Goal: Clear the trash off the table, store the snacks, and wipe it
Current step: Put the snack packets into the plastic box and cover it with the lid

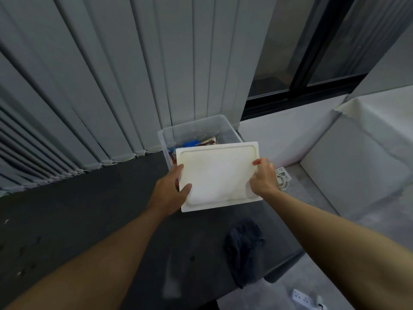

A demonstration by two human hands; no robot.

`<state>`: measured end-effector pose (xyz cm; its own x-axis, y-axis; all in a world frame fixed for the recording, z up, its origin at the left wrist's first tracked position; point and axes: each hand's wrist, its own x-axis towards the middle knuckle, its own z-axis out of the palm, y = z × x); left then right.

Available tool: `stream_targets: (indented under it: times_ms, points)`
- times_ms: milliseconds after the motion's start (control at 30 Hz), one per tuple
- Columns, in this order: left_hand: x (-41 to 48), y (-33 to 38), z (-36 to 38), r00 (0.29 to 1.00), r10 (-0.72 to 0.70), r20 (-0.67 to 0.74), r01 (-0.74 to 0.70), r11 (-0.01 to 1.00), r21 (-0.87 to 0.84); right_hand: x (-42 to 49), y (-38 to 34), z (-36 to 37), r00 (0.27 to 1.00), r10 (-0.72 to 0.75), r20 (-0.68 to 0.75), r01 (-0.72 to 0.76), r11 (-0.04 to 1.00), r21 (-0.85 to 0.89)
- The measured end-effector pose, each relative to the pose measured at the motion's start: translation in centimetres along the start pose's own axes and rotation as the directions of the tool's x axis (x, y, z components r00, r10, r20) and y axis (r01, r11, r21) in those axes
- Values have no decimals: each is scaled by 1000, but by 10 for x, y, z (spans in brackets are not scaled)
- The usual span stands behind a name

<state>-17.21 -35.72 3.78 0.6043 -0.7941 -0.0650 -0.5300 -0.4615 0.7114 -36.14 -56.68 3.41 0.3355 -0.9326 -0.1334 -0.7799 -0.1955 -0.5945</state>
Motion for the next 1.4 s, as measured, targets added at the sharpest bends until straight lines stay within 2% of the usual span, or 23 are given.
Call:
stream_targets:
  times_ms: [267,500,767,1033,1267,1400]
  points:
    - [38,12,-15,992,-103,-76,110,990,83,41,-36,9,994,-106,15,105,994,29]
    - [69,6,-13,978,-205,-31,206,977,49,73,-52,11,990,-137,29,140,974,-177]
    - [92,-9,-6,964,-236,-120,241,970,25,106,-69,20,980,-197,36,200,950,-239]
    - [114,-10,-6,954,-242,-177,250,968,28,131,-78,34,971,-237,14,235,952,-196]
    - [127,-16,-5,950,-248,-189,269,959,92,146,-83,41,968,-246,44,250,940,-230]
    - [133,-10,-3,956,-245,-163,280,928,248,141,-78,47,956,-283,76,293,937,-191]
